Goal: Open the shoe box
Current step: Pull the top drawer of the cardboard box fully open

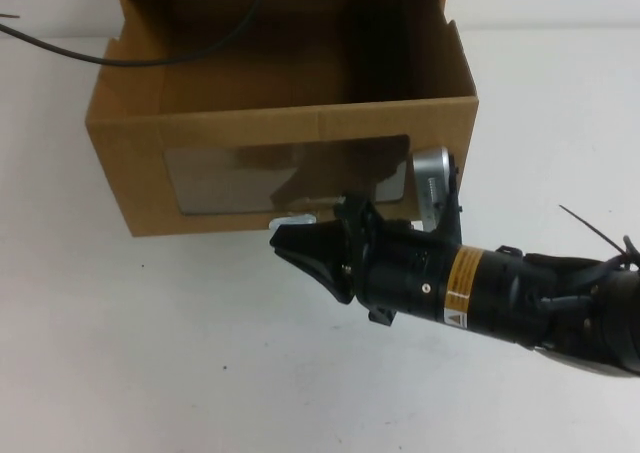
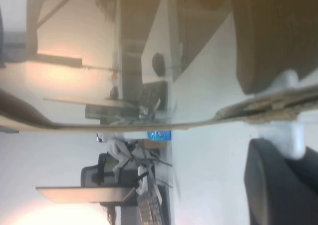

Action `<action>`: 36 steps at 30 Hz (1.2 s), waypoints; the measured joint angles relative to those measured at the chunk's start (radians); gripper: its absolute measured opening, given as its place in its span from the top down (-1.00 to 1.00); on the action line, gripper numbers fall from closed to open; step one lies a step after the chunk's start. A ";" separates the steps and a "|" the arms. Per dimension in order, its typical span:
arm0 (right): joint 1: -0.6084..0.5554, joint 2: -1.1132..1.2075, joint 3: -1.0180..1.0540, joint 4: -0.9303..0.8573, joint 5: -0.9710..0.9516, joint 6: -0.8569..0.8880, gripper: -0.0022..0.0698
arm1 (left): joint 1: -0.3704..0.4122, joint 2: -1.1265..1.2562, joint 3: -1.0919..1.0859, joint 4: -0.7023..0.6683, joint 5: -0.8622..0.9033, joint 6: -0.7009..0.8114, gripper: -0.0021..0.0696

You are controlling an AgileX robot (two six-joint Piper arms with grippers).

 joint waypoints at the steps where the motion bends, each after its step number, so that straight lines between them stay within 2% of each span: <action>1: 0.005 -0.009 0.008 0.000 0.000 0.000 0.94 | 0.000 0.000 0.000 0.000 0.000 0.000 0.96; 5: 0.053 -0.047 0.047 -0.083 -0.023 -0.004 0.98 | 0.000 0.000 0.000 0.000 0.000 0.000 0.96; 10: 0.067 -0.091 0.101 -0.094 -0.027 -0.013 0.99 | 0.000 0.000 0.000 0.000 0.000 -0.002 0.96; 23: 0.067 -0.119 0.143 0.019 -0.060 -0.155 0.96 | 0.000 0.000 0.000 0.000 0.000 -0.004 0.96; 26: 0.067 -0.119 0.143 0.059 -0.060 -0.208 0.71 | 0.000 0.000 0.000 0.000 0.000 -0.004 0.96; 29: 0.067 -0.119 0.147 0.097 -0.052 -0.221 0.25 | 0.000 0.000 0.000 0.000 0.000 -0.004 0.96; 32: 0.067 -0.119 0.147 0.134 -0.024 -0.227 -0.10 | 0.000 0.000 0.000 0.000 0.000 -0.004 0.96; 34: 0.067 -0.119 0.147 0.158 -0.009 -0.237 -0.13 | 0.000 0.000 0.000 0.000 0.000 -0.005 0.95; 36: 0.067 -0.119 0.148 0.190 0.006 -0.258 -0.09 | 0.000 0.000 0.000 0.000 0.000 -0.005 0.96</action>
